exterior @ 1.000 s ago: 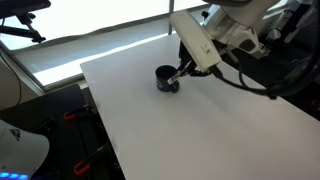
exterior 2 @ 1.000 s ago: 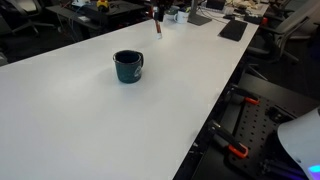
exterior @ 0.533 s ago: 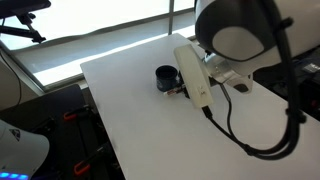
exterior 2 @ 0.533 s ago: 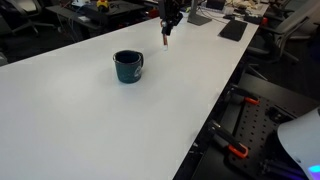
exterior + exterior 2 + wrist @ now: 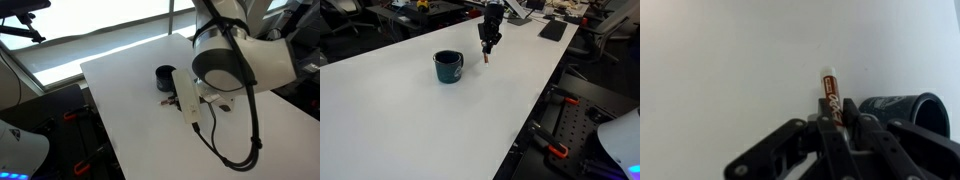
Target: Put the marker on the table
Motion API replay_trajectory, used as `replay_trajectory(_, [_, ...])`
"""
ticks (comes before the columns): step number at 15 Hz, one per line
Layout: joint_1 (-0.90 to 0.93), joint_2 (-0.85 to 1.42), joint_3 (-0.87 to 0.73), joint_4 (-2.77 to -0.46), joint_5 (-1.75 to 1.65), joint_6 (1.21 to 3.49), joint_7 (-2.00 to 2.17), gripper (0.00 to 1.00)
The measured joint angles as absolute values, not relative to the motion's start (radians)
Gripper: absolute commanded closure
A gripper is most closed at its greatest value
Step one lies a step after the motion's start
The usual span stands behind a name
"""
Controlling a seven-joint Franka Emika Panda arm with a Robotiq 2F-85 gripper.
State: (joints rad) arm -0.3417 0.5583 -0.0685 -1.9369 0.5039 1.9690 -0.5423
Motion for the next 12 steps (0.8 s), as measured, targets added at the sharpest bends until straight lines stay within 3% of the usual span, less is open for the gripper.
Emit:
replay_trajectory(3, [-0.351,0.606,-0.063,-1.909,0.504,1.969,-0.540,0.96])
replay_trajectory(4, [-0.353,0.619,-0.062,-1.901,0.504,1.969,-0.539,0.60])
replay_trajectory(6, [-0.355,0.641,-0.062,-1.886,0.504,1.969,-0.534,0.52])
replay_trajectory(11, [-0.355,0.674,-0.059,-1.852,0.495,1.969,-0.500,0.11])
replay_trajectory(12, [-0.354,0.678,-0.059,-1.847,0.492,1.969,-0.494,0.29])
